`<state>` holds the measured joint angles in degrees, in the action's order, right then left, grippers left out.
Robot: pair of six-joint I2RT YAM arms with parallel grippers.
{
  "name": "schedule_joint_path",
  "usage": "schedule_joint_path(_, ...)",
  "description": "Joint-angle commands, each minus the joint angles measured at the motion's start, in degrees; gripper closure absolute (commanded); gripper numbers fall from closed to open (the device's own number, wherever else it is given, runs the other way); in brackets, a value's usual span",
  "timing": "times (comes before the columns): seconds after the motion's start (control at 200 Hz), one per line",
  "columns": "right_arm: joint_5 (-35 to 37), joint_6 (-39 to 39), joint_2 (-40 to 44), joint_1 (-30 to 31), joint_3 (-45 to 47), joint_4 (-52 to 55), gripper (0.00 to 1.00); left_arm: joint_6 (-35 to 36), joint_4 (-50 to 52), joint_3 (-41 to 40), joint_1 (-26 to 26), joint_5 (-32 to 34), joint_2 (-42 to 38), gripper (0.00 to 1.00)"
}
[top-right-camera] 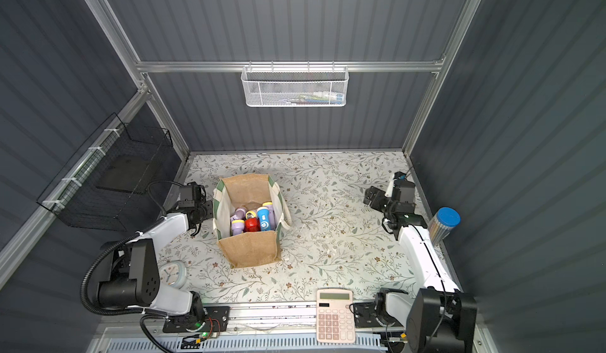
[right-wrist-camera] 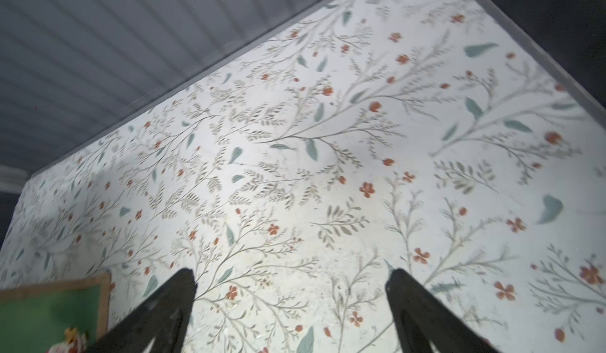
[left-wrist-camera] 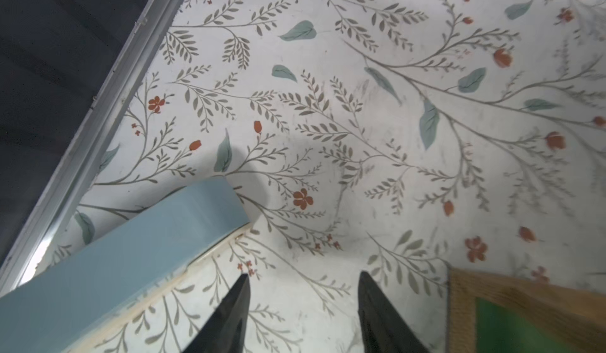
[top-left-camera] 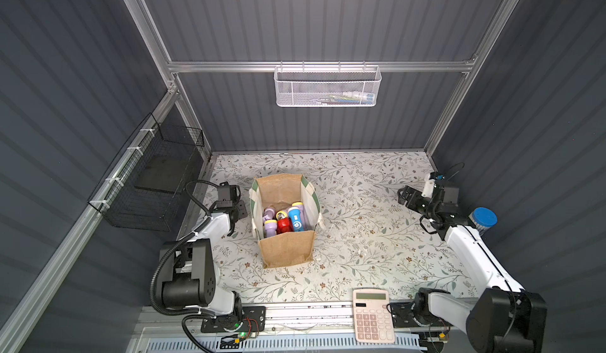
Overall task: Put the flashlights into the tote bags
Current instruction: Place the flashlight in the canvas bag, then reset both arms
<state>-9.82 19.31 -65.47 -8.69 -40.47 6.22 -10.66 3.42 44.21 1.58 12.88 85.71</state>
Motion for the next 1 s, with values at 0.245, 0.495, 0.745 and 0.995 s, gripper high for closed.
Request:
schedule_joint_path(0.245,-0.35,-5.78,-12.08,-4.16,16.29,-44.78,0.01,6.12,-27.53,-6.83,0.62,-2.91,7.74,0.44)
schedule_joint_path(0.495,-5.14,-13.17,-14.40,-1.38,18.90,-53.48,0.01,6.08,-35.98,-6.82,0.90,-8.91,11.59,0.39)
schedule_joint_path(0.745,-2.57,-15.43,-18.28,1.07,24.11,-66.57,0.01,6.42,-52.36,-18.25,0.88,-10.15,7.34,0.00)
schedule_joint_path(0.995,-1.43,-15.49,-18.04,1.46,22.10,-62.43,0.01,7.77,-60.19,-20.31,-0.86,-8.18,11.73,0.00)
